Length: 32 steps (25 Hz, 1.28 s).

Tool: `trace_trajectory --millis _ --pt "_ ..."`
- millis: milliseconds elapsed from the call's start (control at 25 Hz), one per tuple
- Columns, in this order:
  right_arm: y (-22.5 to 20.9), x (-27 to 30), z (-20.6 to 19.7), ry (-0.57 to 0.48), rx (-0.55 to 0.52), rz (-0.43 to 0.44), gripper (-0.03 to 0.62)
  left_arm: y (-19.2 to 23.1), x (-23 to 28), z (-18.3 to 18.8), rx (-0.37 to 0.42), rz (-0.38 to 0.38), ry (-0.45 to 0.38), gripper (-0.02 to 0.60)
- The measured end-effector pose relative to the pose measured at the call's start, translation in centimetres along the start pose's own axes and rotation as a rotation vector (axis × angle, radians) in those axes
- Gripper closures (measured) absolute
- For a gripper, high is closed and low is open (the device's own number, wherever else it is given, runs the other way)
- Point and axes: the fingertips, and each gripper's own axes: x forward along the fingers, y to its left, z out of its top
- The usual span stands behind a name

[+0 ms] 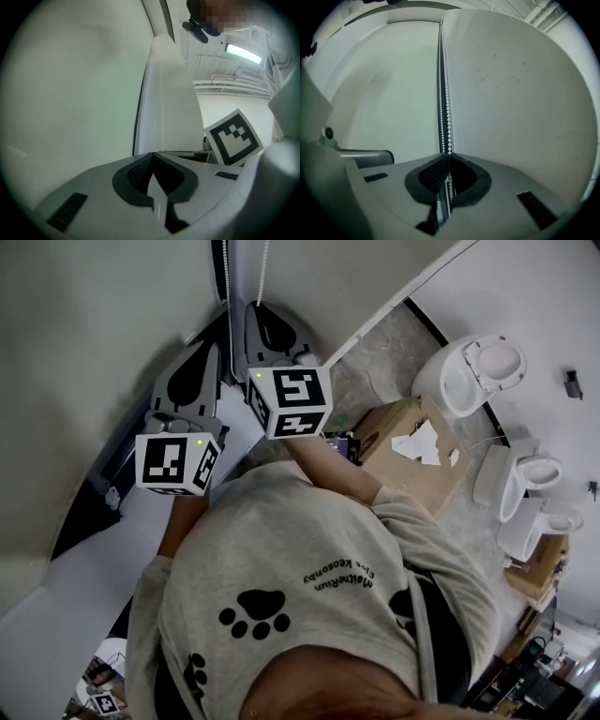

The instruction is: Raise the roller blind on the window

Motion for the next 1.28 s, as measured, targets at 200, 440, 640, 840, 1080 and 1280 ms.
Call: trace_trajectory --millis 200,440,640,840,1080,1280 --pt "1.4 -1.8 -0.1 -0.001 -0.111 0.081 0.582 -1.1 -0.6 1.1 0.050 -0.052 -0.014 0.574" --pt "2.2 -4.0 -1.2 0.043 -0.099 0.173 0.583 -3.1 -1.0 2.9 0.061 -0.173 -0.014 0.569" --pt "1.9 -5.4 -1.5 0.043 -0.075 0.197 0.583 -5.3 0.0 3.7 -0.007 -0.336 0.018 0.457" --pt "2.1 -6.2 -1.9 0.047 -0.056 0.211 0.583 -6.5 1.4 5.5 -0.011 -0.438 0.041 0.457" --pt "2.7 -6.5 -2.0 0.048 -0.089 0.226 0.583 -6.7 3.0 8.8 0.027 -0.421 0.010 0.488" --pt "2.9 -6.4 -2.0 0.047 -0.102 0.237 0.583 -6.7 3.9 10.3 0.061 -0.415 0.018 0.526"
